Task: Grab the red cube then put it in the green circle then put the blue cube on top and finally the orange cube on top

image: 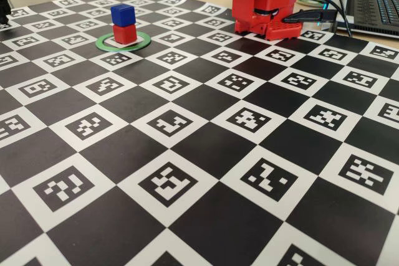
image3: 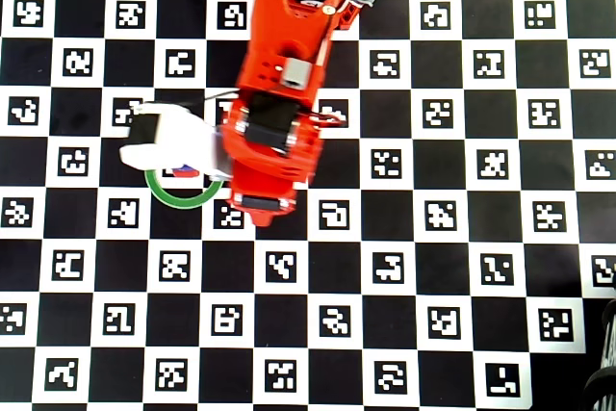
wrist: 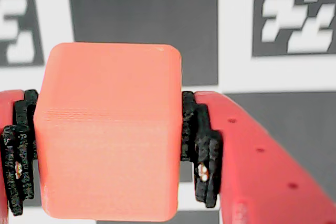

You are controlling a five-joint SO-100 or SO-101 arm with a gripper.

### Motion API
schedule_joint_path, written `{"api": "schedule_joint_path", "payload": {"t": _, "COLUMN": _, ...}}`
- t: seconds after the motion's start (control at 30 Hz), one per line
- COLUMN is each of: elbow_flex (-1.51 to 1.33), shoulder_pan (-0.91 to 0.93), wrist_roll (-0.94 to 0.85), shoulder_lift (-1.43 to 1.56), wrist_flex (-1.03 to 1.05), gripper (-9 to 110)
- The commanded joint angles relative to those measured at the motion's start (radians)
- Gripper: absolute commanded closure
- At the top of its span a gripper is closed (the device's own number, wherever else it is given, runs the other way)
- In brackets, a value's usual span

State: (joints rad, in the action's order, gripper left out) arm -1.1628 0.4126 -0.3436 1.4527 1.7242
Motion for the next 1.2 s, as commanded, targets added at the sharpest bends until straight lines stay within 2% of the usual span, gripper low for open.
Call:
{"api": "schedule_joint_path", "payload": {"t": 0.0, "elbow_flex": 0.083, "shoulder_pan": 0.103, "wrist_roll": -0.114, "shoulder_lift": 0.101, "wrist_flex": 0.041, "gripper": 93}}
{"api": "schedule_joint_path", "payload": {"t": 0.43, "elbow_flex": 0.021, "shoulder_pan": 0.264, "wrist_roll": -0.322, "shoulder_lift": 0.078, "wrist_flex": 0.037, "gripper": 92}}
{"api": "schedule_joint_path", "payload": {"t": 1.17, "elbow_flex": -0.232, "shoulder_pan": 0.291, "wrist_roll": -0.411, "shoulder_lift": 0.132, "wrist_flex": -0.193, "gripper": 93}}
